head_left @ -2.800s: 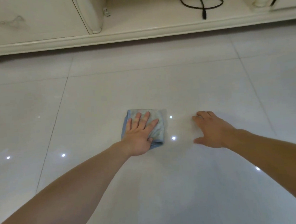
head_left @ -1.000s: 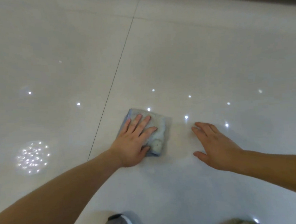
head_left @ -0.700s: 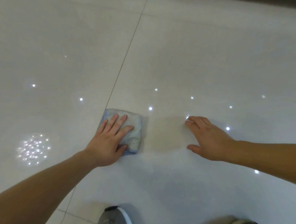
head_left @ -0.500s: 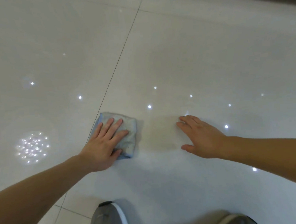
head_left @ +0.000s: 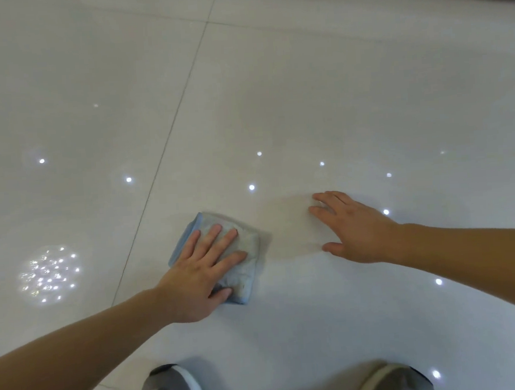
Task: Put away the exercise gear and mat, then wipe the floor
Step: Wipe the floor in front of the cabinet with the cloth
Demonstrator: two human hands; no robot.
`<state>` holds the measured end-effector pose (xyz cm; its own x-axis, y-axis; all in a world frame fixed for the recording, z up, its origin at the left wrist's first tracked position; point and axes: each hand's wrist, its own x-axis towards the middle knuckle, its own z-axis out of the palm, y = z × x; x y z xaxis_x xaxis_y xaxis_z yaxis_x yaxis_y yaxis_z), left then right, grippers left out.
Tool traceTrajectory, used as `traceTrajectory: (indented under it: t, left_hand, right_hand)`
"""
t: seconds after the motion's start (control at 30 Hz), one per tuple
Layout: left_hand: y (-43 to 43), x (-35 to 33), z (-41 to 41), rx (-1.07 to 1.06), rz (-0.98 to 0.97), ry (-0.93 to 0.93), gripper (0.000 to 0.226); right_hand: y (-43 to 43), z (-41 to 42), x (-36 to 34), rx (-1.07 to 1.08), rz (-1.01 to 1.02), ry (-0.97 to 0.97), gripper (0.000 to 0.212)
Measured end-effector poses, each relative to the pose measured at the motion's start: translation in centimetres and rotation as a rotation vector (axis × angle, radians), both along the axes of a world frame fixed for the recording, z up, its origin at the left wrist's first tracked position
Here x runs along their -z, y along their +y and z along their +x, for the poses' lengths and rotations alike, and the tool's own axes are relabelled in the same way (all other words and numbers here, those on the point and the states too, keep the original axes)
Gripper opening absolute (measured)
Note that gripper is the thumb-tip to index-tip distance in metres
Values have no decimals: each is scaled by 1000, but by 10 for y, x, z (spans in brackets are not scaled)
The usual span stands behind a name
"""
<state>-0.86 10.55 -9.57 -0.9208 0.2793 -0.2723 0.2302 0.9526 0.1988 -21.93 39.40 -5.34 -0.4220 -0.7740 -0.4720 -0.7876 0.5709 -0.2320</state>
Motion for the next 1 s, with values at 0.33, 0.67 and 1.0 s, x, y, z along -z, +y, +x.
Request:
traceTrajectory:
  t: [0.33,0.67,1.0]
  left_hand:
    - [90,3,-48,212,27,26,71]
    - [185,2,-80,356,108,-79,71]
    - [264,-4,-101,362,77,-135,69]
  right_hand:
    - [60,-17,-11,168,90,39,76]
    - [120,-7,-51,398,198,59,76]
    - [222,32,-56,732,193,61,78]
